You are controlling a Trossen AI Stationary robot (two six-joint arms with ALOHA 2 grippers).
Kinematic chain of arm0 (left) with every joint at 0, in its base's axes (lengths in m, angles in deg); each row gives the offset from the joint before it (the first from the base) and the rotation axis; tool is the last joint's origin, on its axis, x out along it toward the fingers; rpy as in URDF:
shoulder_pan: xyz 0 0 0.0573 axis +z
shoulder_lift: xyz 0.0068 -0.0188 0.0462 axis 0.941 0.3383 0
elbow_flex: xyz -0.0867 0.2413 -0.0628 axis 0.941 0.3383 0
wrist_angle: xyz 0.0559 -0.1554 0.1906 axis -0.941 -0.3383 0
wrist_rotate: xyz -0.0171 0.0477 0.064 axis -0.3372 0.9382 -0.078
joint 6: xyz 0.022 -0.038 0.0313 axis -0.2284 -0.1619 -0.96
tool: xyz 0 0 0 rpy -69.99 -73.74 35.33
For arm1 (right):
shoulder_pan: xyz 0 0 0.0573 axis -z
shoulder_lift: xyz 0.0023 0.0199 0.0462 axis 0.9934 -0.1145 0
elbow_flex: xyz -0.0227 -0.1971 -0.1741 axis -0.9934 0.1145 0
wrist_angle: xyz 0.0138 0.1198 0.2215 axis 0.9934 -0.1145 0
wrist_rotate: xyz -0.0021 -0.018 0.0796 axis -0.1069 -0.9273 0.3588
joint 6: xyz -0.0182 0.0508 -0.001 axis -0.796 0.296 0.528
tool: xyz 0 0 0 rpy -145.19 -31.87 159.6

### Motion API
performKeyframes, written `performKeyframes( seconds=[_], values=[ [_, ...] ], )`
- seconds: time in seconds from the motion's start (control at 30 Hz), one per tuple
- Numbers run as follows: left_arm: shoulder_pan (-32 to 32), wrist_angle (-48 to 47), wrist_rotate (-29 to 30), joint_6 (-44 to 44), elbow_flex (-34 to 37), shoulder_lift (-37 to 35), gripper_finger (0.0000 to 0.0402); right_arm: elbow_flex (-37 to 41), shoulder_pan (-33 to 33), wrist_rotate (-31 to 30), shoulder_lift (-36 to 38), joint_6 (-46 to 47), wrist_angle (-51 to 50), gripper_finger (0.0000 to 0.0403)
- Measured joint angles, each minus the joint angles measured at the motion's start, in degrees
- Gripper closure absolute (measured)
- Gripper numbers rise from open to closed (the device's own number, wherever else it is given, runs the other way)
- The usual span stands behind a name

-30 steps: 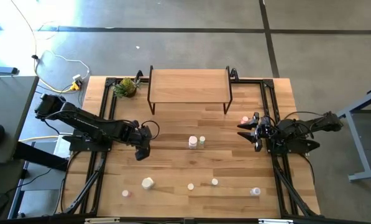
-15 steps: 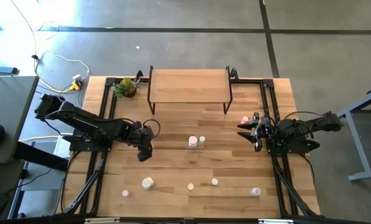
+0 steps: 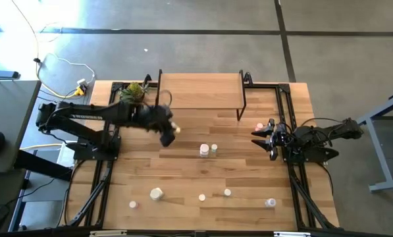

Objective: Pick and place medicine bottles onto shelf by color
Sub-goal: Put the yellow medicine bottle on the shelf

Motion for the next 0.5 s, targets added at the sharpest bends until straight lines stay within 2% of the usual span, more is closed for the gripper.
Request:
performKeyframes(
  seconds=[0.5],
  values=[
    [22.46, -1.54, -0.01, -12.15, -15.45, 0.00, 0.0293, -0.02, 0.00, 0.01, 0.00, 0.05, 0.01, 0.0240]
  ],
)
